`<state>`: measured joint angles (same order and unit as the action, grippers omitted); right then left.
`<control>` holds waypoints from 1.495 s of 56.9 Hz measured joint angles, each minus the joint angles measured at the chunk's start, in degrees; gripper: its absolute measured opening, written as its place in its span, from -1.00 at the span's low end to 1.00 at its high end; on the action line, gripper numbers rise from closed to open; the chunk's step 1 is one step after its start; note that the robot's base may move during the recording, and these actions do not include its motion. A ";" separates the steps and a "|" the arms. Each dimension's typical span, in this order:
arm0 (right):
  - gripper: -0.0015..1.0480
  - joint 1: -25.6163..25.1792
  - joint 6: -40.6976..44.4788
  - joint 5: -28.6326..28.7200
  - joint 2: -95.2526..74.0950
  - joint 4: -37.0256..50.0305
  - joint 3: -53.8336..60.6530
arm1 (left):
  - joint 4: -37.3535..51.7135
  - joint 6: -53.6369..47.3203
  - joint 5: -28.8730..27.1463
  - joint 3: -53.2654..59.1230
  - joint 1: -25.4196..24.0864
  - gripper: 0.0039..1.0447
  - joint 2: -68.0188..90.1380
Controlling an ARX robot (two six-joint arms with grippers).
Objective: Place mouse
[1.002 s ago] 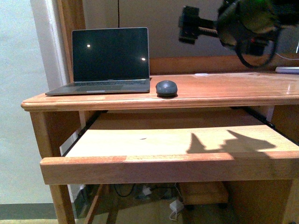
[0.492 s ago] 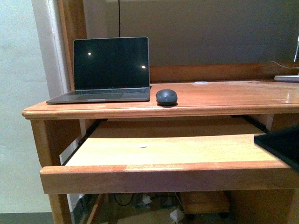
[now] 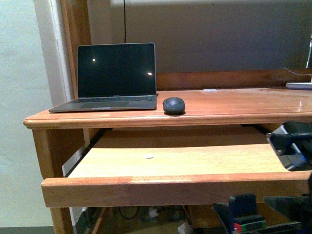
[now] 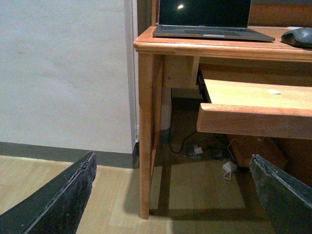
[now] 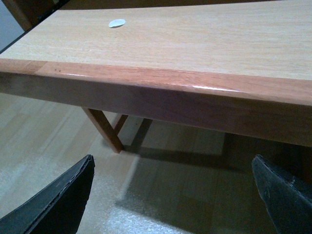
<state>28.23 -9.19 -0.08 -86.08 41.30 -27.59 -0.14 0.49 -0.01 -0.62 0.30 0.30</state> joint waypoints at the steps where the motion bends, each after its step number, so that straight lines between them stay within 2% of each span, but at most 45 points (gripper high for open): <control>1: 0.85 0.26 -0.02 -0.31 -0.63 0.02 -0.55 | 0.00 0.00 0.00 0.00 0.00 0.86 0.00; 33: 0.85 3.67 1.86 -7.56 -13.94 -0.77 -14.60 | 0.00 0.00 0.00 0.00 0.00 0.86 0.00; 54: 0.85 3.63 2.58 -14.12 -24.33 -4.76 -29.66 | 0.00 0.00 0.00 0.00 0.00 0.86 0.00; 85: 0.85 4.61 4.24 -19.87 -39.30 -12.46 -53.48 | 0.00 0.00 0.00 0.00 0.00 0.86 0.00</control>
<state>32.84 -4.95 -19.94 -125.38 28.84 -81.08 -0.14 0.49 -0.01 -0.62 0.30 0.30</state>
